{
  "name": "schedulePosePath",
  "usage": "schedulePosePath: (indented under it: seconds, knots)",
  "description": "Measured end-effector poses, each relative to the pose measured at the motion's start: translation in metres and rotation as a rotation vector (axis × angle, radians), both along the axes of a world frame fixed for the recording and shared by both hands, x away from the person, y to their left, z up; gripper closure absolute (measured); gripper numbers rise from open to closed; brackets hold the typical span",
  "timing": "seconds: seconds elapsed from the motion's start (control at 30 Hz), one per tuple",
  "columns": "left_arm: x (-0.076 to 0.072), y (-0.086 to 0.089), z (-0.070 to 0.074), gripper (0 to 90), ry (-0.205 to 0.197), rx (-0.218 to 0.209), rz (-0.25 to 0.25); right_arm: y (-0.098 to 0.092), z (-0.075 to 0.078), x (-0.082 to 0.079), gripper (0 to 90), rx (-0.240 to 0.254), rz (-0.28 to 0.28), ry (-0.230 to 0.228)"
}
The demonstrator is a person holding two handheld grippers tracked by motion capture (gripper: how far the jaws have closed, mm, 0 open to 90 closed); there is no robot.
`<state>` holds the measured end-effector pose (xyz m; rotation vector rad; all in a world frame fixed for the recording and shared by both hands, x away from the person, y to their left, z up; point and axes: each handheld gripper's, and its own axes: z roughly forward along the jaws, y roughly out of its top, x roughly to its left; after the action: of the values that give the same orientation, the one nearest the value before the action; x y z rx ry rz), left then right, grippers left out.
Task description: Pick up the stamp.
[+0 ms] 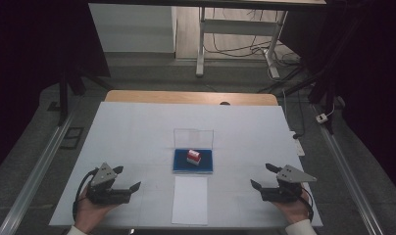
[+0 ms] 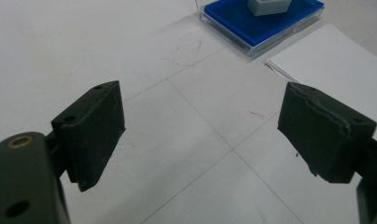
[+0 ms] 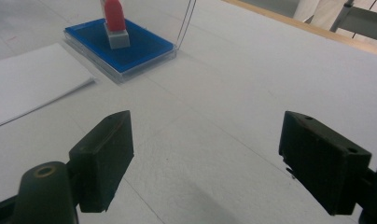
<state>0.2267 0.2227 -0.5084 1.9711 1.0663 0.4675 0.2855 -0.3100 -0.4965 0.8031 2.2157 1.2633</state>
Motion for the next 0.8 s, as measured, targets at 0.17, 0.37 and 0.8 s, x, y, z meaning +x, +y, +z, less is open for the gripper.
schedulePosePath:
  seconds: [0.17, 0.37, 0.8]
  knots:
    - [0.0004, -0.0004, 0.0001, 15.0, 0.007, -0.007, -0.009, 0.0018, -0.001, -0.0006, 17.6, -0.003, 0.006, 0.007]
    - [-0.0003, -0.0011, 0.0012, 15.6, 0.004, -0.006, -0.021, 0.0013, 0.0012, -0.0014, 19.2, -0.001, 0.001, 0.001]
    - [-0.0001, -0.001, 0.002, 16.2, -0.001, -0.001, -0.02, 0.0037, 0.0025, -0.0016, 22.7, -0.009, -0.002, 0.018]
